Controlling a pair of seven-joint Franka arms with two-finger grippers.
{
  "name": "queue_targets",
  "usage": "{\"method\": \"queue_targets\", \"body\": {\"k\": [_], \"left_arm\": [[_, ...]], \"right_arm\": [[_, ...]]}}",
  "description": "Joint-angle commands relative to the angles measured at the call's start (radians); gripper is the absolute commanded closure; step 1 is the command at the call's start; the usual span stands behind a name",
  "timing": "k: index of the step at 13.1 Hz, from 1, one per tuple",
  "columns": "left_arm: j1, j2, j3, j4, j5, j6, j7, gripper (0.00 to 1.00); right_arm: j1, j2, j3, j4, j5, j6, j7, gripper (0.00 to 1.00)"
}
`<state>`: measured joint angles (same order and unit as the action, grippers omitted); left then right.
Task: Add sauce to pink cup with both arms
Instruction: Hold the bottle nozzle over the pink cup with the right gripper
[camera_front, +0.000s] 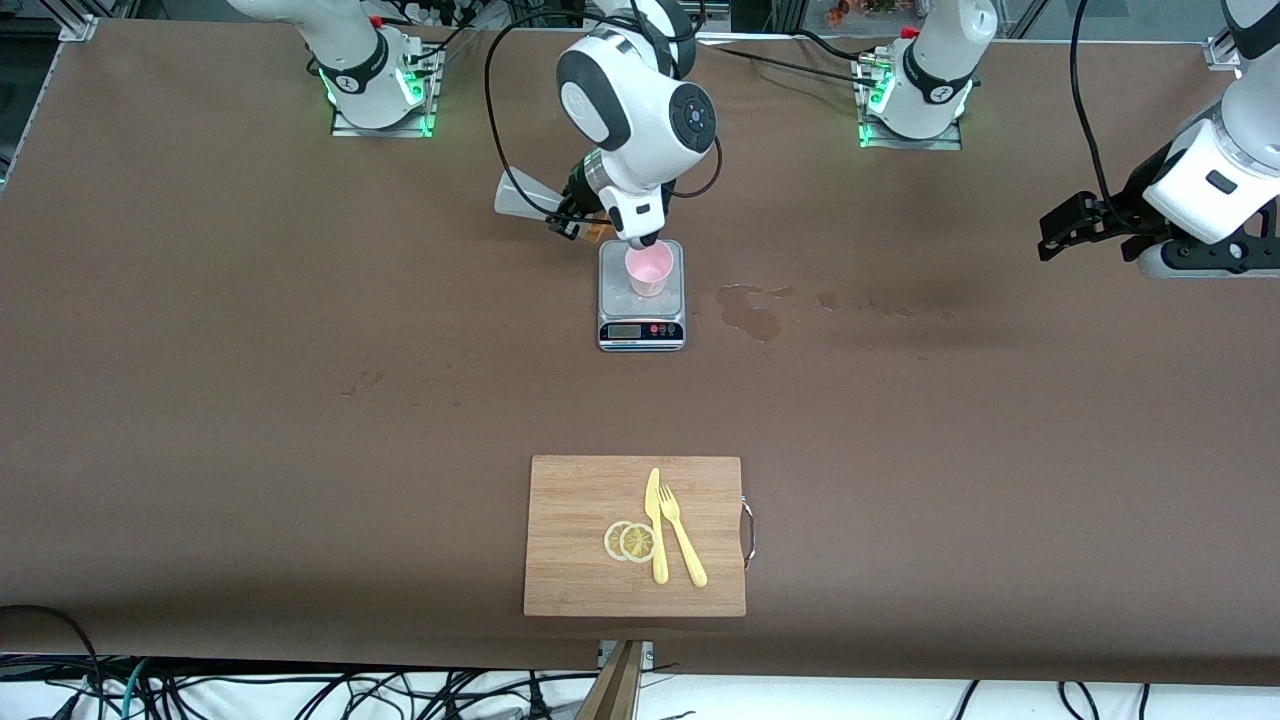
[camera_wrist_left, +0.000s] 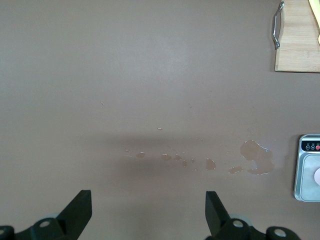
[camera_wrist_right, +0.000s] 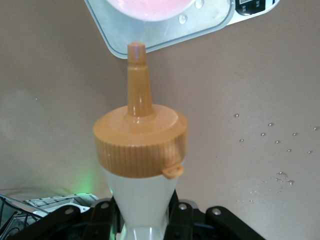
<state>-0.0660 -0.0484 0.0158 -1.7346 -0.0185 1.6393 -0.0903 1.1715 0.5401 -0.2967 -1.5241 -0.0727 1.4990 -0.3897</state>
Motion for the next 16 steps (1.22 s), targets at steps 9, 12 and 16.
{"method": "queue_targets", "body": {"k": [9, 12, 16], "left_arm": [[-0.001, -0.004, 0.009, 0.009, 0.017, -0.042, 0.014, 0.0], [-0.001, -0.004, 0.015, 0.01, 0.018, -0.042, 0.015, 0.0], [0.0, -0.004, 0.024, 0.018, 0.018, -0.042, 0.02, 0.0]], "right_arm": [[-0.003, 0.118, -0.004, 0.206, -0.002, -0.117, 0.009, 1.0], [-0.003, 0.118, -0.006, 0.209, -0.002, -0.118, 0.008, 1.0], [-0.001, 0.118, -0.006, 0.209, -0.002, -0.121, 0.008, 1.0]]}}
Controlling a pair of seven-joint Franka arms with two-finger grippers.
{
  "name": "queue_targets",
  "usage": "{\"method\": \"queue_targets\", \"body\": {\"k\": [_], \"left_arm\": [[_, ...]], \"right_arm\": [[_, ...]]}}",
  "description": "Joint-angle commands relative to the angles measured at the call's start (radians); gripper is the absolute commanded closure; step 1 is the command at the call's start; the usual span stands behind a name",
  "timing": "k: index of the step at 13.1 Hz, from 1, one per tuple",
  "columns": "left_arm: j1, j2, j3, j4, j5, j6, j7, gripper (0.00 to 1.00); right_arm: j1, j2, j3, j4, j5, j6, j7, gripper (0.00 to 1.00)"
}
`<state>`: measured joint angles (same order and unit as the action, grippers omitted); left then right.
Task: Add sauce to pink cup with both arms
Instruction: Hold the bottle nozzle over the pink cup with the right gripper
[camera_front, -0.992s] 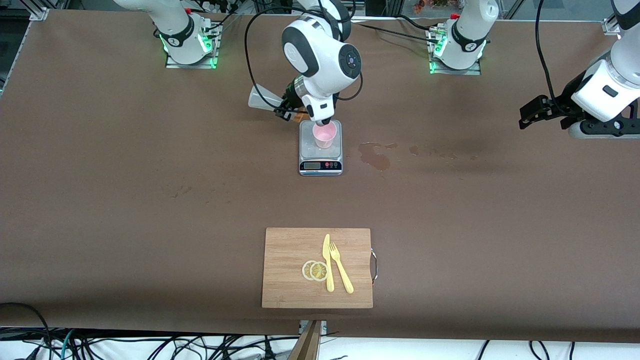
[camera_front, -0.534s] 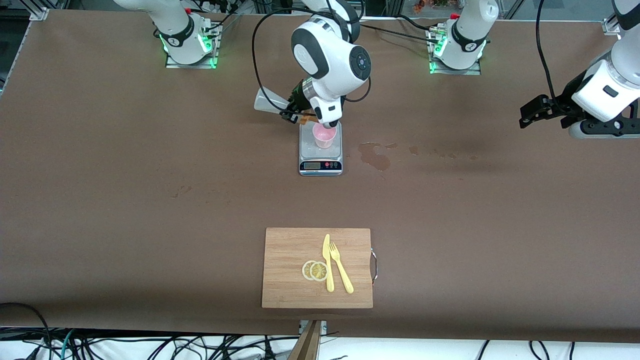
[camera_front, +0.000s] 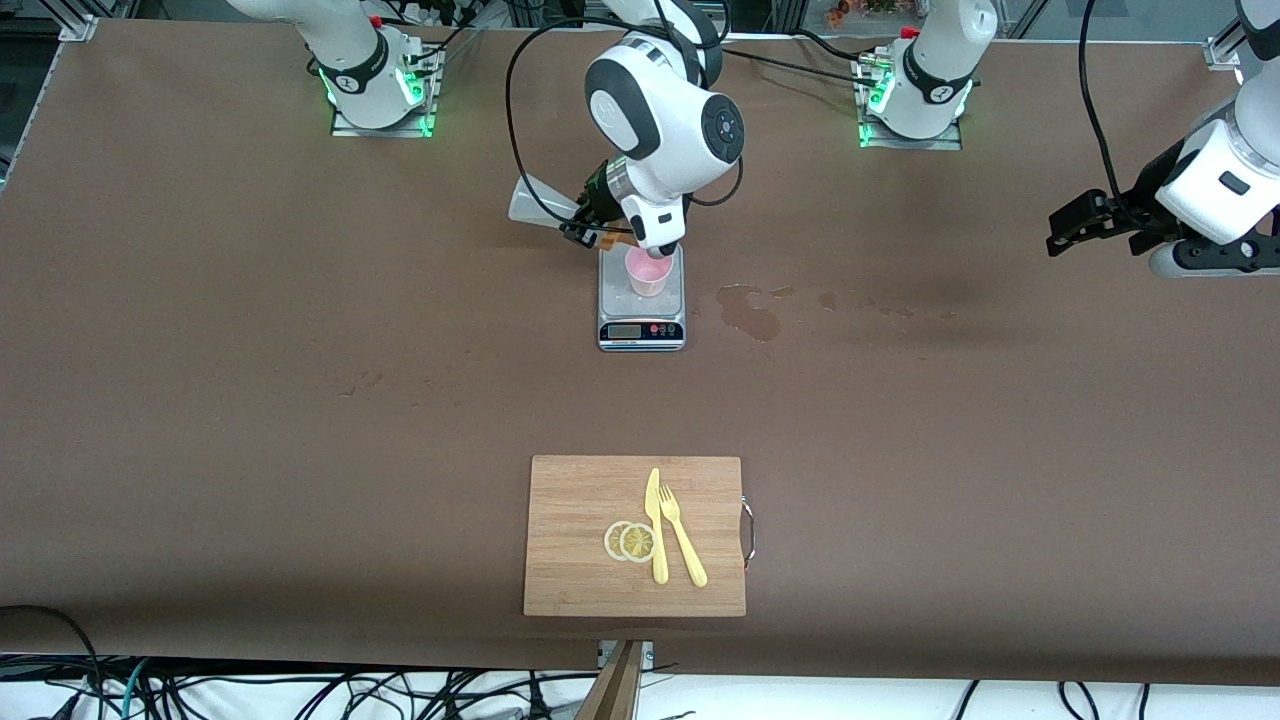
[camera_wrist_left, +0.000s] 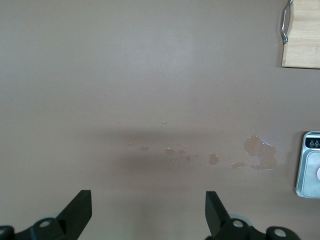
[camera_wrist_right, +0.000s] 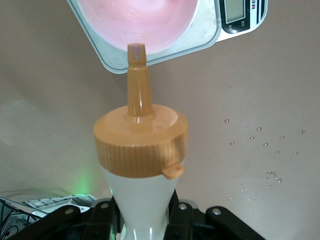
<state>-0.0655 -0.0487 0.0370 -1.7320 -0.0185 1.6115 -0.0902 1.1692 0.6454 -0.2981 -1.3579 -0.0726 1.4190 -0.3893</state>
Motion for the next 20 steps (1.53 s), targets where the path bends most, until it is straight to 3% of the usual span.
{"method": "queue_targets", "body": {"k": [1, 13, 15, 20], "left_arm": [[-0.002, -0.003, 0.001, 0.014, 0.018, -0.016, 0.021, 0.0], [-0.004, 0.0, -0.005, 0.014, 0.017, -0.016, 0.021, 0.0], [-0.004, 0.001, -0.005, 0.015, 0.017, -0.016, 0.021, 0.0], [-0.004, 0.003, -0.005, 0.015, 0.017, -0.015, 0.024, 0.0]], "right_arm": [[0.001, 0.013, -0.004, 0.043, -0.003, -0.041, 0.007, 1.0], [-0.014, 0.047, -0.006, 0.114, -0.004, -0.107, -0.034, 1.0], [-0.064, 0.001, -0.001, 0.111, 0.004, -0.11, -0.086, 1.0], [-0.273, -0.127, 0.076, 0.091, 0.036, -0.109, -0.251, 1.0]]}}
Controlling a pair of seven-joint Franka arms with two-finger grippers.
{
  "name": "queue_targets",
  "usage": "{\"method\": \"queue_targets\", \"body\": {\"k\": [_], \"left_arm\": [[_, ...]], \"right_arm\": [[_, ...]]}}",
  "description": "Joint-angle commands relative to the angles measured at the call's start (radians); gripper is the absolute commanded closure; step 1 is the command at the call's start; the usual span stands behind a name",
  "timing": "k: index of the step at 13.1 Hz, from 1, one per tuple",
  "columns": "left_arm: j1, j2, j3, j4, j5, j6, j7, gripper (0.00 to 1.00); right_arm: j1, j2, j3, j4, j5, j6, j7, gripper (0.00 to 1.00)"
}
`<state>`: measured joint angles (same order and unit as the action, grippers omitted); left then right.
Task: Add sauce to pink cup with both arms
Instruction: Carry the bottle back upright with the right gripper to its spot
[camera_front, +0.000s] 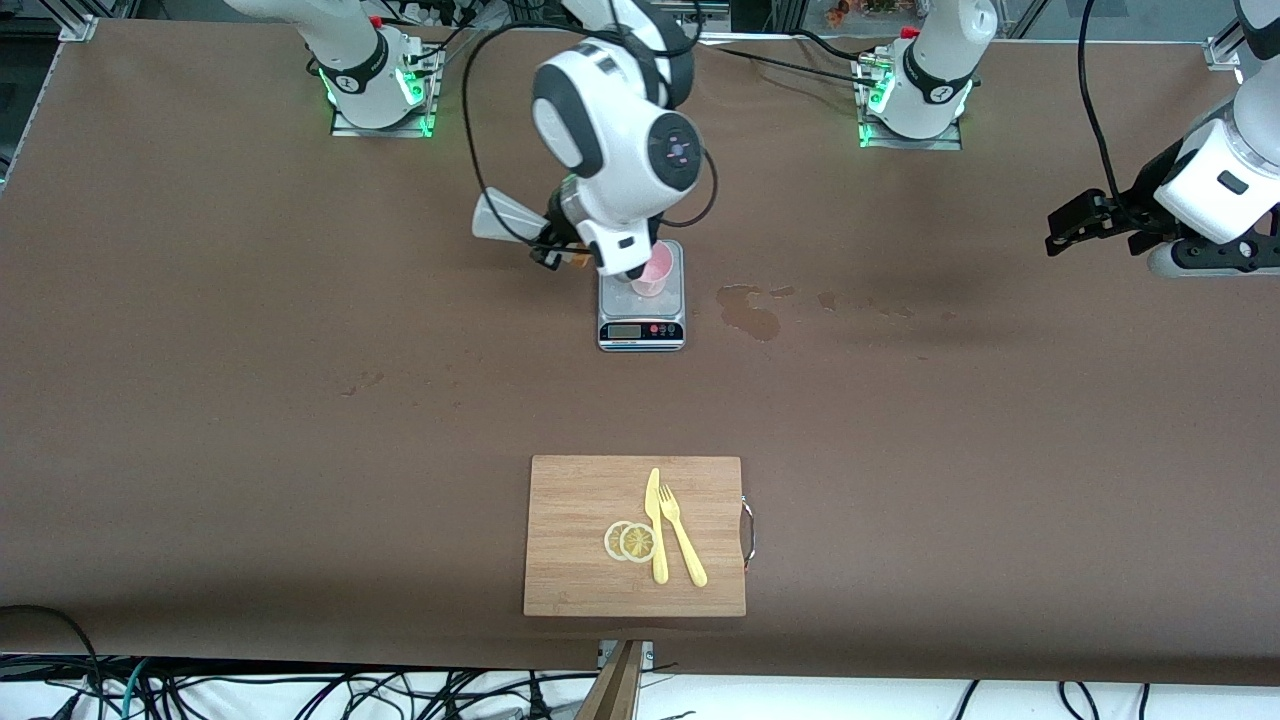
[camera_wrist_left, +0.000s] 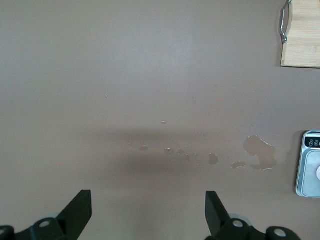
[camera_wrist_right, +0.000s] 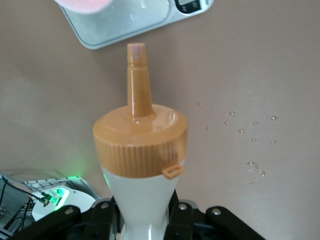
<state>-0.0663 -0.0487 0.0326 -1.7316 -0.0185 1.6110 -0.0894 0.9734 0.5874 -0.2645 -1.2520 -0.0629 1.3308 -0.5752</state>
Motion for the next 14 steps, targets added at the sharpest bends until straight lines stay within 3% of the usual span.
{"method": "queue_targets", "body": {"k": [1, 4, 6, 9, 14], "left_arm": [[-0.009, 0.01, -0.002, 0.015, 0.017, -0.014, 0.023, 0.0], [-0.032, 0.036, -0.022, 0.015, 0.012, -0.003, 0.025, 0.0], [-0.043, 0.068, -0.089, 0.015, 0.011, -0.005, 0.025, 0.0], [-0.043, 0.111, -0.181, 0.011, 0.011, -0.005, 0.019, 0.0], [-0.032, 0.118, -0.232, 0.014, -0.043, -0.01, 0.019, 0.0]], "right_arm": [[-0.122, -0.098, 0.042, -0.029, 0.053, -0.016, -0.112, 1.0], [-0.264, -0.187, 0.042, -0.094, 0.127, 0.022, -0.272, 1.0], [-0.378, -0.231, 0.044, -0.153, 0.193, 0.065, -0.407, 1.0], [-0.508, -0.242, 0.044, -0.159, 0.3, 0.073, -0.578, 1.0], [-0.751, -0.242, 0.044, -0.22, 0.51, 0.079, -0.93, 1.0]]}}
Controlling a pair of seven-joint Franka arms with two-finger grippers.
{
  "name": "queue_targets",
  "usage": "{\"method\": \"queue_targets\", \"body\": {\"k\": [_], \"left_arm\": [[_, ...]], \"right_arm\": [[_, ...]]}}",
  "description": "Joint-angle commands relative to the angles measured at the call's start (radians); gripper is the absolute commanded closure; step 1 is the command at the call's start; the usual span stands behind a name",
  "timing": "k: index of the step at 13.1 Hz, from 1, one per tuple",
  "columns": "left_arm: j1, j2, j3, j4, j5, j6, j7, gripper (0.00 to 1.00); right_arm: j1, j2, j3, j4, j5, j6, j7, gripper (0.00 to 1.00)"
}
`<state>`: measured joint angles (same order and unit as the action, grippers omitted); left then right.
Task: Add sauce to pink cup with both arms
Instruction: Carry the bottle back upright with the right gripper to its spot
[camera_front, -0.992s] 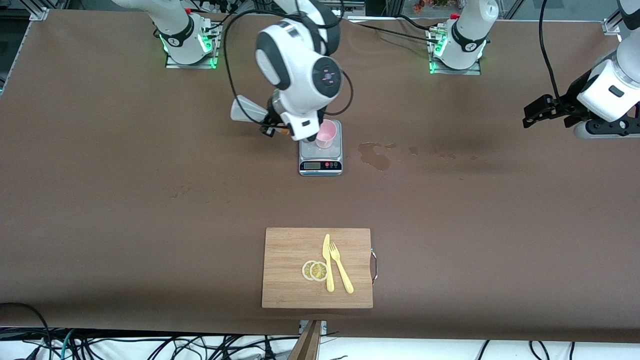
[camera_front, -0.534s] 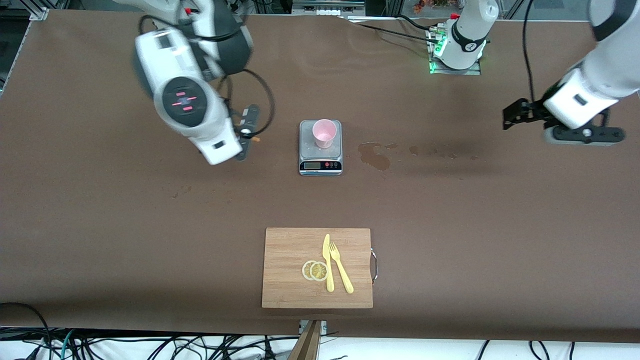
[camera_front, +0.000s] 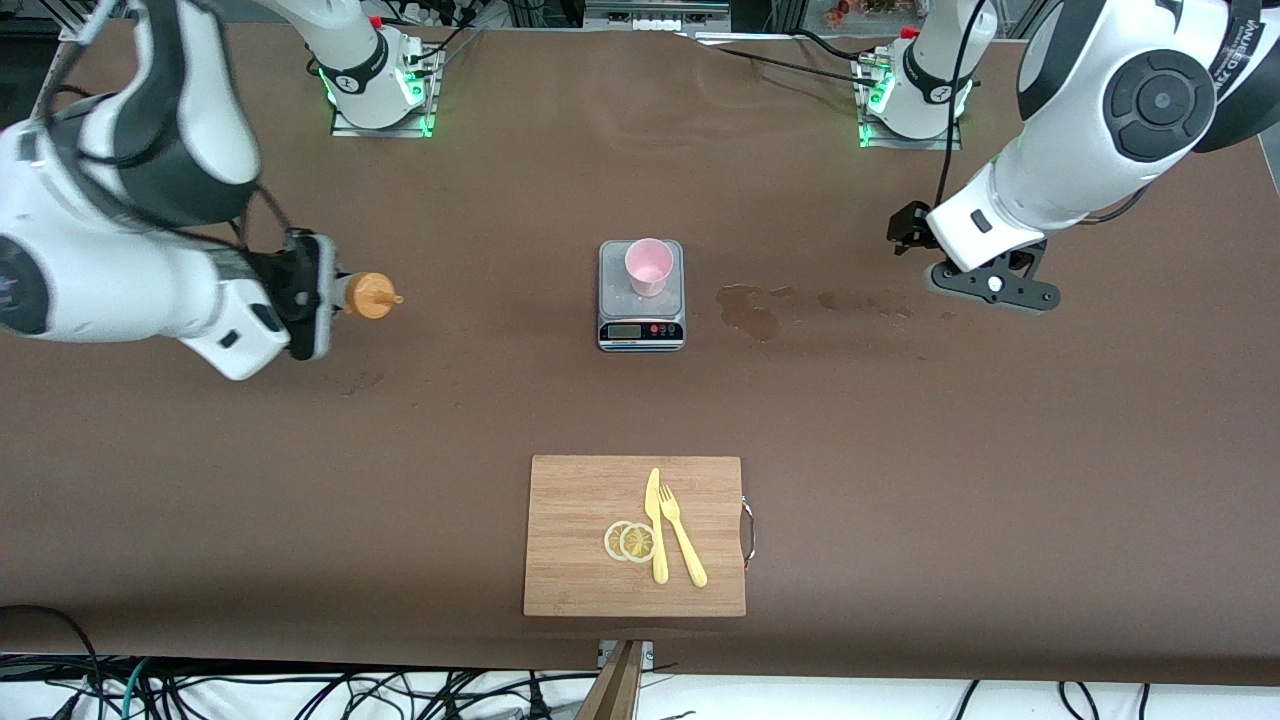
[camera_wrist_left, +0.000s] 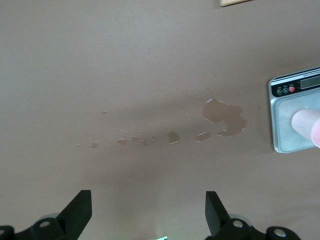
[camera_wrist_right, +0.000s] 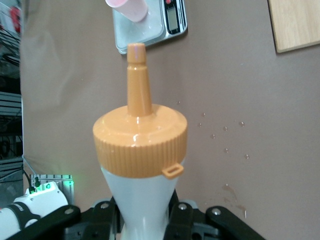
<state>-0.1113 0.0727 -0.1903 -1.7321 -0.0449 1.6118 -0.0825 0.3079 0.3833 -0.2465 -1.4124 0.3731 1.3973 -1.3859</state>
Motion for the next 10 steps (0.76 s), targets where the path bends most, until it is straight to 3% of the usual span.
{"method": "queue_targets", "body": {"k": [1, 6, 10], "left_arm": [[0.018, -0.004, -0.003, 0.026, -0.006, -0.006, 0.012, 0.0], [0.082, -0.011, 0.002, 0.055, -0.004, -0.007, -0.088, 0.0], [0.13, -0.037, 0.002, 0.054, -0.003, -0.007, -0.08, 0.0]], "right_arm": [[-0.122, -0.037, 0.026, -0.088, 0.111, 0.026, -0.206, 1.0], [-0.288, -0.014, 0.019, -0.23, 0.323, 0.089, -0.574, 1.0], [-0.375, 0.081, 0.018, -0.258, 0.458, 0.082, -0.847, 1.0]]}}
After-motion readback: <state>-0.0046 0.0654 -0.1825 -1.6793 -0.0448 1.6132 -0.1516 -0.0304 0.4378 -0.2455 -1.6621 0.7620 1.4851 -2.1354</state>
